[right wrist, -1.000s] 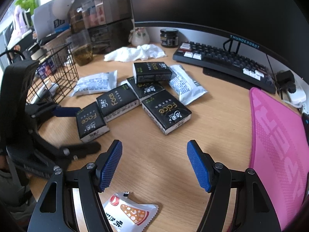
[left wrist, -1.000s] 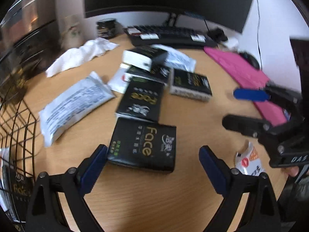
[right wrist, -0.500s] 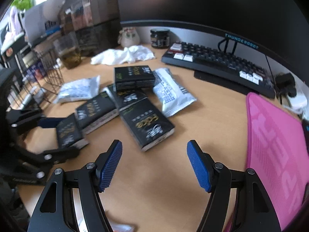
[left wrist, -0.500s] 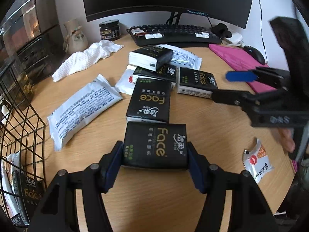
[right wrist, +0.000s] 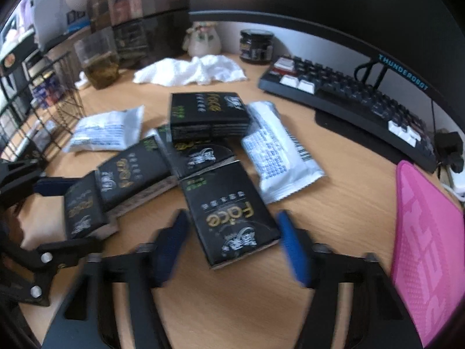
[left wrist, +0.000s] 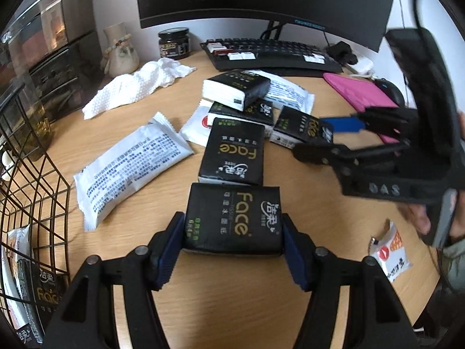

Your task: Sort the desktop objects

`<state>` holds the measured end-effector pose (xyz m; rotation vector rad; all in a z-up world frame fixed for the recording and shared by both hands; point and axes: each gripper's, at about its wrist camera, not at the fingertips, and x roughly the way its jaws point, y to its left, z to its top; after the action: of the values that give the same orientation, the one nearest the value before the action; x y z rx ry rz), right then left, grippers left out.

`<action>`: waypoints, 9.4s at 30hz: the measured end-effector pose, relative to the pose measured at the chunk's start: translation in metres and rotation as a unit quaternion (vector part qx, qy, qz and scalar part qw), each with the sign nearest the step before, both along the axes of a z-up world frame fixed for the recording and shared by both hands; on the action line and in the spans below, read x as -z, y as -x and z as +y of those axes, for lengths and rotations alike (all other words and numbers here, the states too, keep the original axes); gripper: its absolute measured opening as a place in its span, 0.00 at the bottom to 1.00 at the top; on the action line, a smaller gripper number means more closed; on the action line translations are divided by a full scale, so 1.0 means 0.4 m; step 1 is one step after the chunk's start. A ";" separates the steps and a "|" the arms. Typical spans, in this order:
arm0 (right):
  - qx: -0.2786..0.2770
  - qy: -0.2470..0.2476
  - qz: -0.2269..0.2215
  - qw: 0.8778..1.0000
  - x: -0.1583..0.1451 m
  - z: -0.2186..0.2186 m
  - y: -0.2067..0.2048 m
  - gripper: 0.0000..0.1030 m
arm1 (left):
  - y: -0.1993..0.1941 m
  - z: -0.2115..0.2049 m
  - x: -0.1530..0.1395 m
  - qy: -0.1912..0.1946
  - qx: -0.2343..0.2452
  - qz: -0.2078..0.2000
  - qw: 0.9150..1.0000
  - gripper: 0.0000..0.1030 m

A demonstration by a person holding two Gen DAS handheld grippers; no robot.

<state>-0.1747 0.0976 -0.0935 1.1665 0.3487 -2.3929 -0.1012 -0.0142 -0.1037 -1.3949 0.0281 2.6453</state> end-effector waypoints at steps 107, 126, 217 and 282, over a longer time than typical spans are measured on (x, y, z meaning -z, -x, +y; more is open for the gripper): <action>-0.186 0.087 0.067 0.977 -0.257 -0.588 -0.371 0.59 | -0.371 -0.505 -0.326 0.008 -0.293 0.102 0.951 0.84; 0.002 0.051 0.074 0.996 -0.223 -0.093 -0.300 0.63 | -0.188 -0.068 -0.294 0.009 -0.082 0.086 0.993 0.84; 0.052 0.027 0.058 0.997 -0.153 0.065 -0.273 0.37 | -0.125 0.040 -0.259 0.036 -0.024 0.107 0.993 0.51; -0.055 0.073 0.062 0.994 -0.238 -0.179 -0.322 0.50 | -0.253 -0.141 -0.305 0.027 -0.118 0.093 0.988 0.74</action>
<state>-0.0460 0.0260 0.0019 0.9142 0.2638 -2.3566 -0.0002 -0.0705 0.0183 -1.2304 -0.0484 2.9844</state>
